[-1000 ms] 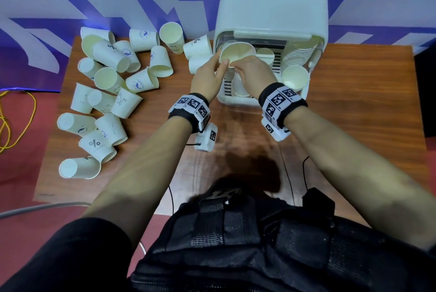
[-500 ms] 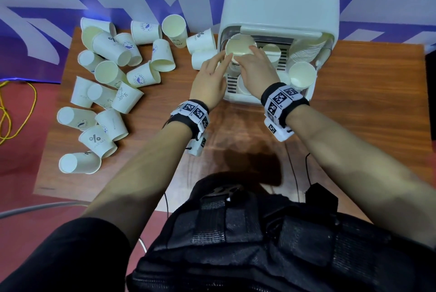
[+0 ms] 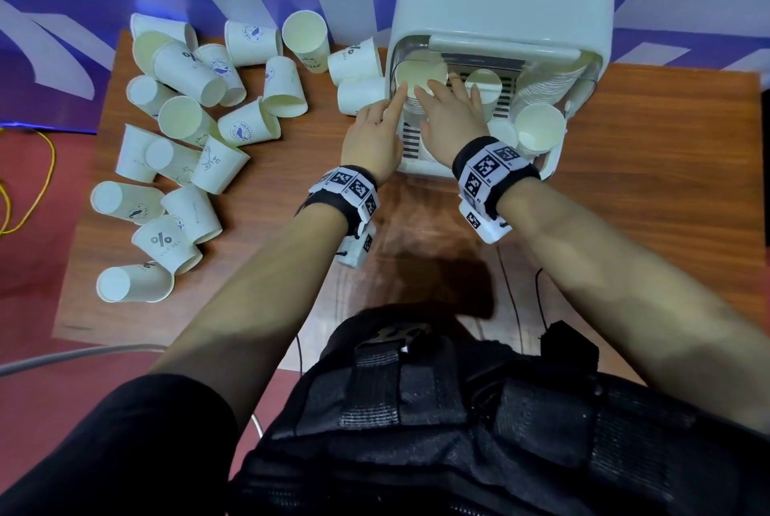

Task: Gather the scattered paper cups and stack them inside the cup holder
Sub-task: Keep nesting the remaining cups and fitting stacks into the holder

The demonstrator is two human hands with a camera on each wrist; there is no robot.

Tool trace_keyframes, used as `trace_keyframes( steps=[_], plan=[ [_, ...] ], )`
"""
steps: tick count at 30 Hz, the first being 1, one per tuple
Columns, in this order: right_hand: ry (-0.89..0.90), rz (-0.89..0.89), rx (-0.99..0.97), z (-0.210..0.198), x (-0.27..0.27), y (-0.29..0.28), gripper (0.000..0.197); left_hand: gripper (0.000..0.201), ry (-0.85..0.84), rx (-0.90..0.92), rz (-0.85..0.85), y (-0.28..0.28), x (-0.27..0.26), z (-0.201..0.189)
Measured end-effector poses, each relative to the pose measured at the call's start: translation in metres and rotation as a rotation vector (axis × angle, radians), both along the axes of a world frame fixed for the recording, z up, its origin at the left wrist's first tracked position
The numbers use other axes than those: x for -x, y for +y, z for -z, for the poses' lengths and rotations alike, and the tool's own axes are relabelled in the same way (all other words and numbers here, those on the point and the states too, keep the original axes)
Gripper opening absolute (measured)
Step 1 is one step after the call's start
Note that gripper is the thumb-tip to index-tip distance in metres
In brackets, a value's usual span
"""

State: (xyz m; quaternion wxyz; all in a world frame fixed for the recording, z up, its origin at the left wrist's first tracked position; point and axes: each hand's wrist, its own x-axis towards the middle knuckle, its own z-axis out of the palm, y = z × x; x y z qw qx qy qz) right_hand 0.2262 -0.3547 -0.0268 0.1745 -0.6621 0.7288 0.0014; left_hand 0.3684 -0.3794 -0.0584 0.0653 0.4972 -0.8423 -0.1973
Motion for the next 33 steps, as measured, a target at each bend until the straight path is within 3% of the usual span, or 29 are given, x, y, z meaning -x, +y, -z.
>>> trace_keyframes(
  steps=[6, 15, 21, 33],
  plan=[
    [0.041, 0.022, -0.036, -0.001, -0.002, -0.005, 0.054, 0.081, -0.073, -0.067, -0.037, -0.001, 0.000, 0.000],
    [-0.061, -0.057, 0.136, -0.006, -0.006, 0.017, 0.052, 0.068, 0.028, -0.075, -0.077, 0.004, -0.014, -0.019],
    [-0.258, -0.100, 0.154, -0.044, -0.022, 0.029, 0.046, 0.058, 0.013, -0.022, -0.110, 0.012, -0.031, -0.044],
    [-0.196, -0.222, 0.148, -0.100, -0.070, 0.055, 0.044, 0.048, 0.033, 0.082, -0.239, 0.036, -0.092, -0.100]
  ],
)
